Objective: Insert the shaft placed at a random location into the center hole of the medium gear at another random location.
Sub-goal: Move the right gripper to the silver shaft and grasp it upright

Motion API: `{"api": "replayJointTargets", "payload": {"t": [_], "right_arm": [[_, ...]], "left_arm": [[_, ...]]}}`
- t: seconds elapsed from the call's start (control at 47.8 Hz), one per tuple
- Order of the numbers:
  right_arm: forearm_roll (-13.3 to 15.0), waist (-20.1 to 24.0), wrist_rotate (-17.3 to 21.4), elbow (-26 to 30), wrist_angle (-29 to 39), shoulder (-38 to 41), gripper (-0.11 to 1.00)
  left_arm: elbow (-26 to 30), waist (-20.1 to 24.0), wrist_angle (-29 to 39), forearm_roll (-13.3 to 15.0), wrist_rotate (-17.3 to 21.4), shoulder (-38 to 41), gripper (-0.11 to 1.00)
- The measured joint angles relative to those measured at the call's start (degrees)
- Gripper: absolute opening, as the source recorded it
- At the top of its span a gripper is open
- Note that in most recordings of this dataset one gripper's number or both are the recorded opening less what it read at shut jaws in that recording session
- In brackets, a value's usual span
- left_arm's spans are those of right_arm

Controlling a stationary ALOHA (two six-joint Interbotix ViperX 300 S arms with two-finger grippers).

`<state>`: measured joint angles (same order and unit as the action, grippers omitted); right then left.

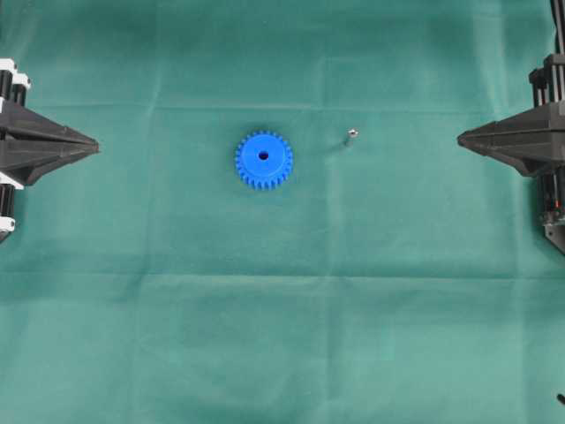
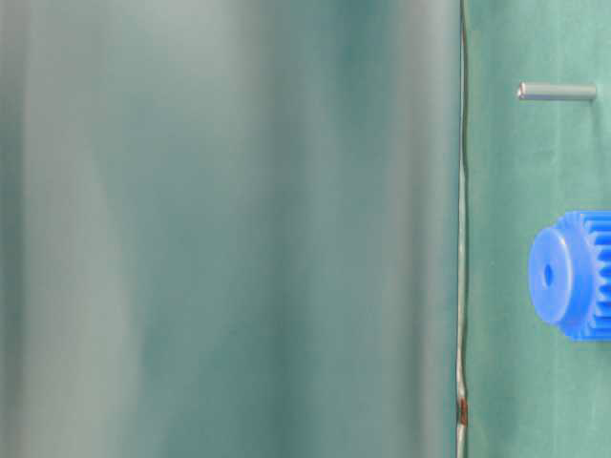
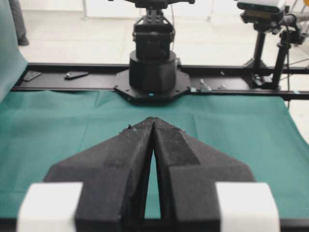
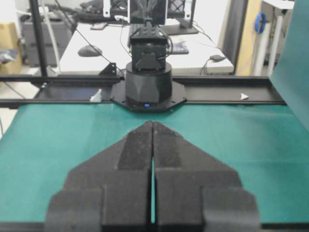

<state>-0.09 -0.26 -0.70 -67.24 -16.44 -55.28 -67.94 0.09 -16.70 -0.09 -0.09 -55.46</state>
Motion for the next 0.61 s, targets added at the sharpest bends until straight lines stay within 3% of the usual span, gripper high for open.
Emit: {"api": "replayJointTargets", "payload": {"t": [0.251, 0.481, 0.606], "right_arm": [[-0.09, -2.72, 0.0, 0.7, 2.46, 0.44, 0.01], [-0.09, -5.45, 0.0, 0.79, 2.37, 5.98, 0.01], [0.0, -7.21, -0.09, 0.79, 0.62, 11.25, 0.2]], "left_arm": [[0.53, -0.35, 3.6, -0.53, -0.09, -0.18, 0.0], [0.62, -0.35, 4.13, -0.62, -0.09, -0.35, 0.0], [0.62, -0.35, 4.57, -0.62, -0.18, -0.35, 0.0]]}}
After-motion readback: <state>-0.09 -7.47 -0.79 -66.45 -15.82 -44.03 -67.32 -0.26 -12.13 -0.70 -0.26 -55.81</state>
